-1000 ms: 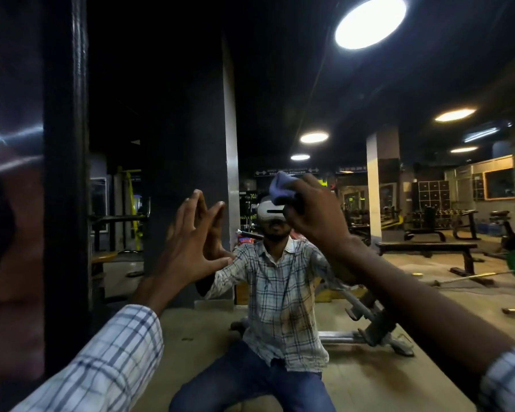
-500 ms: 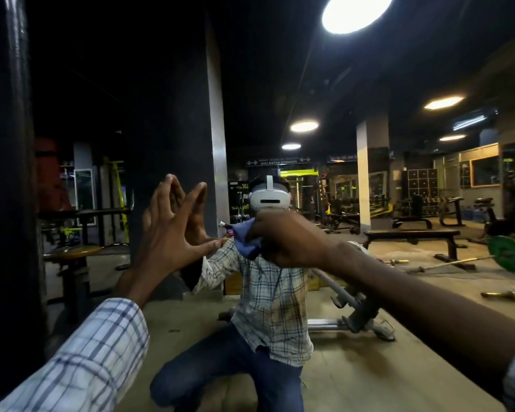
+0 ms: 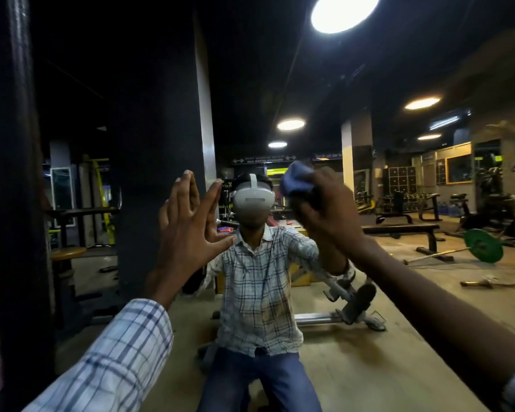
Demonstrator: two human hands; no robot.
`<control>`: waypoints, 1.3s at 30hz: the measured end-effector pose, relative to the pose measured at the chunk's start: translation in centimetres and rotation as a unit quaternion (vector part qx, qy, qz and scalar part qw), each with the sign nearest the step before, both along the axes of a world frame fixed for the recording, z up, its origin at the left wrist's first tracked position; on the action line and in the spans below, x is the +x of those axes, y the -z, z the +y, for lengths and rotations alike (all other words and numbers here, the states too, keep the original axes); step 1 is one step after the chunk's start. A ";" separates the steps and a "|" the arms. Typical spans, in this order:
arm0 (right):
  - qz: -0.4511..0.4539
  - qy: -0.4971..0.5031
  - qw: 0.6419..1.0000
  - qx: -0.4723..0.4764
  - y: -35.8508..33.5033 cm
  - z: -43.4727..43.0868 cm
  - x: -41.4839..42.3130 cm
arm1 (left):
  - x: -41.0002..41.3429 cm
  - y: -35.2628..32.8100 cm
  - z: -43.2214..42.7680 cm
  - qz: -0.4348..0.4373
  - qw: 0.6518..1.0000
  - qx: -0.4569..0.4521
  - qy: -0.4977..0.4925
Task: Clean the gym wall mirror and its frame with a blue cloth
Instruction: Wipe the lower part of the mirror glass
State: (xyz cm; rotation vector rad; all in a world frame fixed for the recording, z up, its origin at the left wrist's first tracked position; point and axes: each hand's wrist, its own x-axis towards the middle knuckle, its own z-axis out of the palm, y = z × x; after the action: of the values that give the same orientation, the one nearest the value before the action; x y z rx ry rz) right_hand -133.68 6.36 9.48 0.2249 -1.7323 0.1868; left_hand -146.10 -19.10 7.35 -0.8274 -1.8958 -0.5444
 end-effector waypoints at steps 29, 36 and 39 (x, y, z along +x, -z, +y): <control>0.021 0.111 0.991 0.065 -11.7 -3.8 -2.6 | -1.5 0.1 0.4 0.041 0.999 0.008 -0.011; -0.150 0.078 0.968 0.188 -8.4 -3.2 -0.2 | -0.3 -0.2 0.6 -0.001 1.000 0.009 -0.006; -0.034 0.112 0.991 0.065 -9.8 1.6 2.3 | 0.8 -0.6 0.9 -0.032 0.999 0.016 -0.006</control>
State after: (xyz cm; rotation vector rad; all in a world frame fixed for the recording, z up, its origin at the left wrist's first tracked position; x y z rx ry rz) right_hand -131.41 7.97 19.32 0.1188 -1.8256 -0.0839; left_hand -145.34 -18.23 7.95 -0.7862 -1.9448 -0.5988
